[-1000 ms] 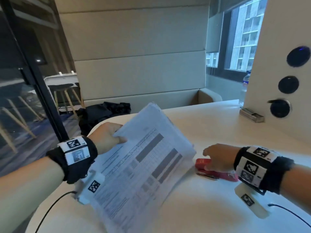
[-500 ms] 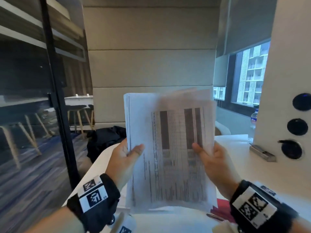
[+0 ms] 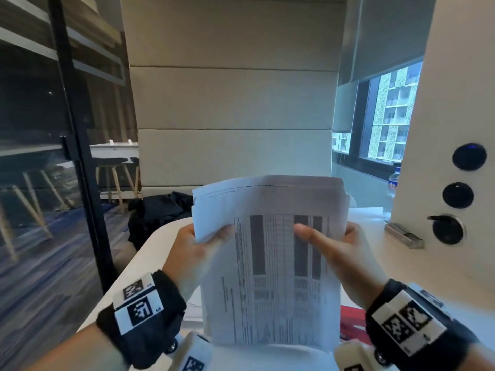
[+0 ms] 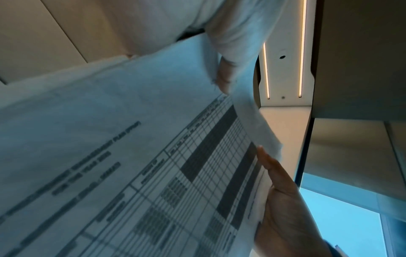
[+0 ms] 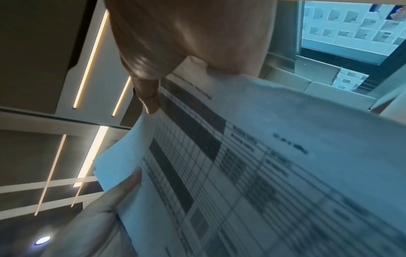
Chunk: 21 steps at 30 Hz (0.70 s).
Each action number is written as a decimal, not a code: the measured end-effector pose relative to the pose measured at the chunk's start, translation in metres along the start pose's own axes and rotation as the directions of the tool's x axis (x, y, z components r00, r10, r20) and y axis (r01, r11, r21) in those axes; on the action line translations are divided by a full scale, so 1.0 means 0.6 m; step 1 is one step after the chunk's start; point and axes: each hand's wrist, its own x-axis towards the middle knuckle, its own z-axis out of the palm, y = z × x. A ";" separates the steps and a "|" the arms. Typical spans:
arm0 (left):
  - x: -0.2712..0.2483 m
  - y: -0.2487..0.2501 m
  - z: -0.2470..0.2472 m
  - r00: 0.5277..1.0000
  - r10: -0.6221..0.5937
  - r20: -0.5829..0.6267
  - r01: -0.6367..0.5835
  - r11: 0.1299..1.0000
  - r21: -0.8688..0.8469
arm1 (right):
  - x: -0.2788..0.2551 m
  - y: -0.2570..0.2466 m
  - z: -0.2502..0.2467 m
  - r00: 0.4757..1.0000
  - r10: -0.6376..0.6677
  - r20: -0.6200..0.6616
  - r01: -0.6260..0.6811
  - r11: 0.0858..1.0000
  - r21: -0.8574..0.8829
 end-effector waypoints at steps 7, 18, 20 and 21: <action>-0.008 0.023 0.011 0.998 0.061 0.011 -0.061 0.998 0.022 | 0.018 -0.015 0.003 0.990 -0.096 -0.099 0.100 0.994 0.036; -0.039 -0.006 0.006 0.998 -0.044 0.054 0.045 0.999 -0.006 | -0.004 0.030 -0.018 0.988 0.095 0.121 -0.098 0.995 0.020; -0.046 -0.020 0.004 0.995 -0.078 0.057 0.080 0.997 -0.019 | -0.008 0.044 -0.019 0.986 0.113 0.121 -0.115 0.993 0.009; -0.047 -0.025 0.003 0.995 -0.095 0.043 0.095 0.995 -0.013 | -0.009 0.050 -0.017 0.988 0.115 0.102 -0.115 0.993 -0.002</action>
